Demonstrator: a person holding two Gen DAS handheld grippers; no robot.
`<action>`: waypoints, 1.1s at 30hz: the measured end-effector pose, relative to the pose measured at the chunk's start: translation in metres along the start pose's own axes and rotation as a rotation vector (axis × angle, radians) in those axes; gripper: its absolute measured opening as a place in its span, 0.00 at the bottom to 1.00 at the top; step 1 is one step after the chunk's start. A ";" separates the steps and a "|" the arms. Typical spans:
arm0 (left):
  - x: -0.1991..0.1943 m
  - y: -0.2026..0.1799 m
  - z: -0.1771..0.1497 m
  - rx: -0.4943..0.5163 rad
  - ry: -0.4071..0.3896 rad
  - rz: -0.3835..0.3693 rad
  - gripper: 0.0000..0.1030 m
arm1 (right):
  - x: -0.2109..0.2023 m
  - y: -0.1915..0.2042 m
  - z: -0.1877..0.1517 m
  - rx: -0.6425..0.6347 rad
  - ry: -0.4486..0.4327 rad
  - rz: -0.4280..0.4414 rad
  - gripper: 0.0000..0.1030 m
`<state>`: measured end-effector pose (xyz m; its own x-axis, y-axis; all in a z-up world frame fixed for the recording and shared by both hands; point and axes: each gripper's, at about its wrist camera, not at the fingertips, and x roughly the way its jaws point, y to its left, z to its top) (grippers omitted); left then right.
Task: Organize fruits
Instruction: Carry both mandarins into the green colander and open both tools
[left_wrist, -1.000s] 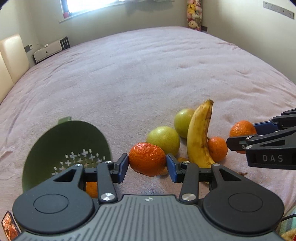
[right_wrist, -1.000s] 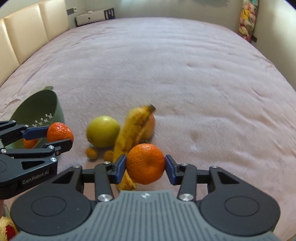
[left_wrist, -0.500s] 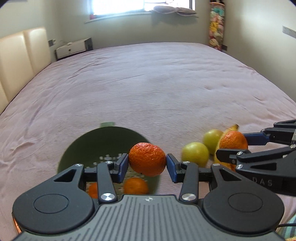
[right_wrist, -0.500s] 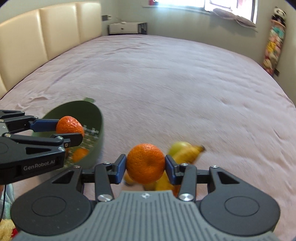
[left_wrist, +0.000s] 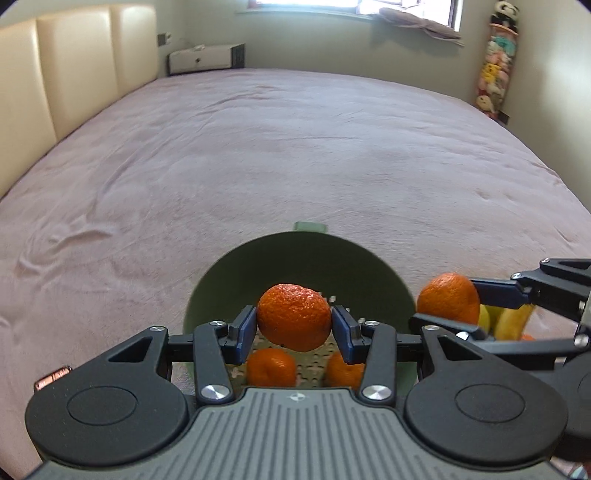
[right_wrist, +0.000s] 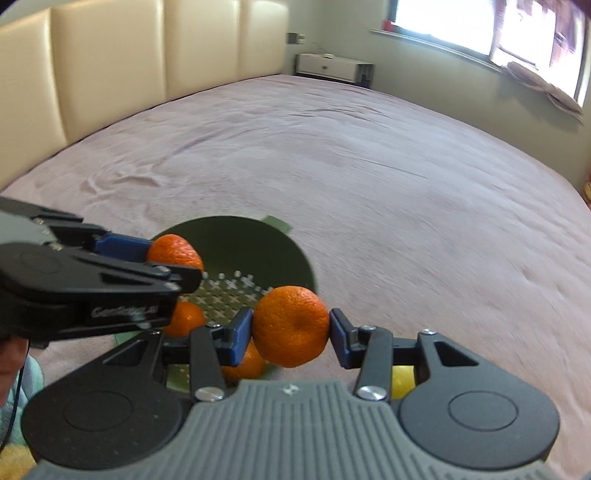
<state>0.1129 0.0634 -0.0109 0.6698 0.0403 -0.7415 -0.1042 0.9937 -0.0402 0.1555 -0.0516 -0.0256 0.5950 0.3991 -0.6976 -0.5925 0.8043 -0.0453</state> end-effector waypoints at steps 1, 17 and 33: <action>0.003 0.005 0.000 -0.013 0.008 0.000 0.49 | 0.005 0.003 0.002 -0.016 0.001 0.003 0.41; 0.045 0.025 -0.012 -0.074 0.118 0.039 0.49 | 0.068 0.018 -0.003 -0.109 0.101 -0.003 0.41; 0.061 0.029 -0.010 -0.064 0.119 0.102 0.49 | 0.083 0.028 -0.011 -0.173 0.126 -0.010 0.41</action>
<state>0.1429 0.0932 -0.0642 0.5615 0.1242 -0.8181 -0.2167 0.9762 -0.0005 0.1825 -0.0006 -0.0925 0.5356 0.3244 -0.7797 -0.6775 0.7162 -0.1674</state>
